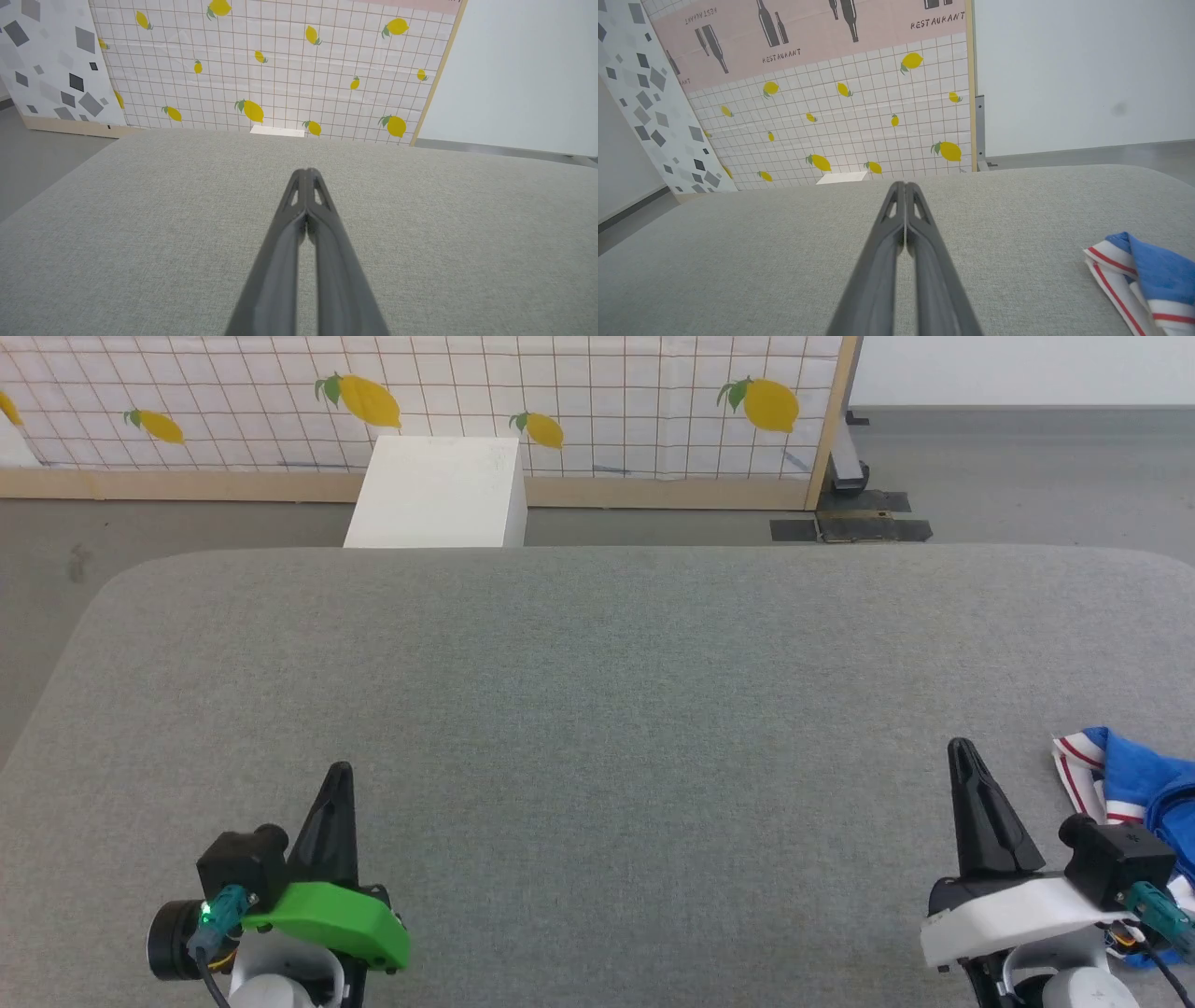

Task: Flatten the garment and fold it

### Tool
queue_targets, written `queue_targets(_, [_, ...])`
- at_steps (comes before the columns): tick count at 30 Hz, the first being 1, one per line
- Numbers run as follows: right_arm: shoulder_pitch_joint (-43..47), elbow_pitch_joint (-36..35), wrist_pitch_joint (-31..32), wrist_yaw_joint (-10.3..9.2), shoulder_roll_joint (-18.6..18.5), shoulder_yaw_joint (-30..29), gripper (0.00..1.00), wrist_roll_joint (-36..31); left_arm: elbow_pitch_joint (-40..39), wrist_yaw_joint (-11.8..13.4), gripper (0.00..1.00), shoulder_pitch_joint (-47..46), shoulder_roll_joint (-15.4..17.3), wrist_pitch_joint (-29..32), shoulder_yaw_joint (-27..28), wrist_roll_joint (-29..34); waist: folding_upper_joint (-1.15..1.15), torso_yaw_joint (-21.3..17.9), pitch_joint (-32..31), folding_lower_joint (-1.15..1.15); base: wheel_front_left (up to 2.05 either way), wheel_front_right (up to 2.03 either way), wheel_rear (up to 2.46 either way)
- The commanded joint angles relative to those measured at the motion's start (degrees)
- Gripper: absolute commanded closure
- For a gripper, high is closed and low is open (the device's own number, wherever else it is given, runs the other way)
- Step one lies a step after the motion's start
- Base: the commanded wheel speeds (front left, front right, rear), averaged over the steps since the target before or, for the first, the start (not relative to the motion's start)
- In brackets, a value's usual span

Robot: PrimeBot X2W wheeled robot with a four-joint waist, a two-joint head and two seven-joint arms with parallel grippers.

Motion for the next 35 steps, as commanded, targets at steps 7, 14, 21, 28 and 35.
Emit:
queue_targets(7, [0.2,-0.8,1.0,-0.02,0.0,0.3,1.00,-1.4,-1.2,0.4,1.00,0.8,-0.6,1.0,0.4,1.3,0.00,0.1,0.0,0.00,0.00,0.00,0.00])
queue_targets(14, [0.3,-1.4,2.1,-0.03,0.0,0.4,1.00,-2.5,-2.2,0.5,1.00,1.1,-1.0,2.1,0.6,2.4,0.00,0.2,-0.1,0.00,0.00,0.00,0.00])
queue_targets(21, [0.3,-1.9,2.9,-0.03,0.0,0.5,1.00,-3.3,-2.9,0.6,1.00,1.3,-1.2,2.9,0.7,3.3,0.00,0.2,-0.1,0.00,0.00,0.00,0.00])
queue_targets(28, [0.3,-2.4,3.8,-0.04,0.0,0.6,1.00,-4.2,-3.8,0.8,1.00,1.5,-1.5,3.8,0.9,4.3,0.00,0.3,-0.1,0.00,0.00,0.00,0.00])
queue_targets(35, [0.4,-2.9,4.6,-0.04,0.0,0.7,1.00,-5.0,-4.5,0.9,1.00,1.7,-1.8,4.6,1.0,5.1,0.00,0.4,-0.2,0.00,0.00,0.00,0.00])
